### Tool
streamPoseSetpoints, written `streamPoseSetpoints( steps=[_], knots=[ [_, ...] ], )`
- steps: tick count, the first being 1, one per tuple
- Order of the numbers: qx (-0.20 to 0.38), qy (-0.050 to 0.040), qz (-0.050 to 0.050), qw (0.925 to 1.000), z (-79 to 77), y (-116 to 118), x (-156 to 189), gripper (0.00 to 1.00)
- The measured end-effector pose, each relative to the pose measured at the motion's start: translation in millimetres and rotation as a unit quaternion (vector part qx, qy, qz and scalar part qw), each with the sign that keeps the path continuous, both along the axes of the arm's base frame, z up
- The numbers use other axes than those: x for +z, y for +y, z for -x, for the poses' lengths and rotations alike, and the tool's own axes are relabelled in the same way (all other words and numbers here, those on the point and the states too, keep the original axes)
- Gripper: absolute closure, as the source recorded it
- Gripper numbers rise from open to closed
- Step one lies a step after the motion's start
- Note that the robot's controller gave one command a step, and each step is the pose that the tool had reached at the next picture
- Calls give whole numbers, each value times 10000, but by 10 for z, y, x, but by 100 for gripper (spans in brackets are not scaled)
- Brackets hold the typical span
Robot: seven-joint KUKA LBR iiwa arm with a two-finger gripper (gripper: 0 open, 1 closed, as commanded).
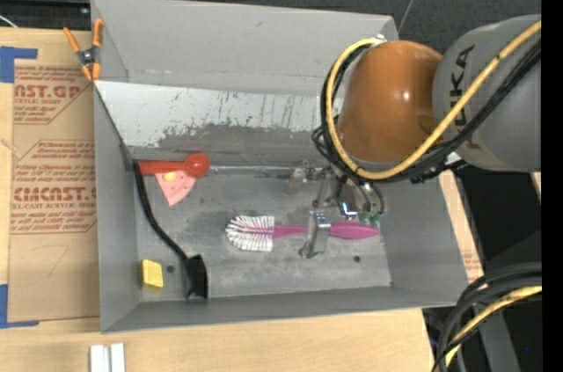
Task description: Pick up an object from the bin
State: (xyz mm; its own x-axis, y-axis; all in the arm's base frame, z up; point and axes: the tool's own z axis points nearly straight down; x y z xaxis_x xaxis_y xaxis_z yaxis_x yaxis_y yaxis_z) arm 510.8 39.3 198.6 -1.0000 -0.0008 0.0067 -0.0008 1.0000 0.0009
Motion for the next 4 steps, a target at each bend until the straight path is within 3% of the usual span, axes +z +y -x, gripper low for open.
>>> streamPoseSetpoints(
  steps=[1,2,3,4],
  knots=[
    [-4,-40,-2,10000,-18,-1,37,0],
    [-283,-44,-11,9996,-185,50,-1251,0],
    [9,-104,-9,9999,-53,245,-1286,0],
    [-242,-56,-19,9997,-153,104,-1377,0]
  ],
)
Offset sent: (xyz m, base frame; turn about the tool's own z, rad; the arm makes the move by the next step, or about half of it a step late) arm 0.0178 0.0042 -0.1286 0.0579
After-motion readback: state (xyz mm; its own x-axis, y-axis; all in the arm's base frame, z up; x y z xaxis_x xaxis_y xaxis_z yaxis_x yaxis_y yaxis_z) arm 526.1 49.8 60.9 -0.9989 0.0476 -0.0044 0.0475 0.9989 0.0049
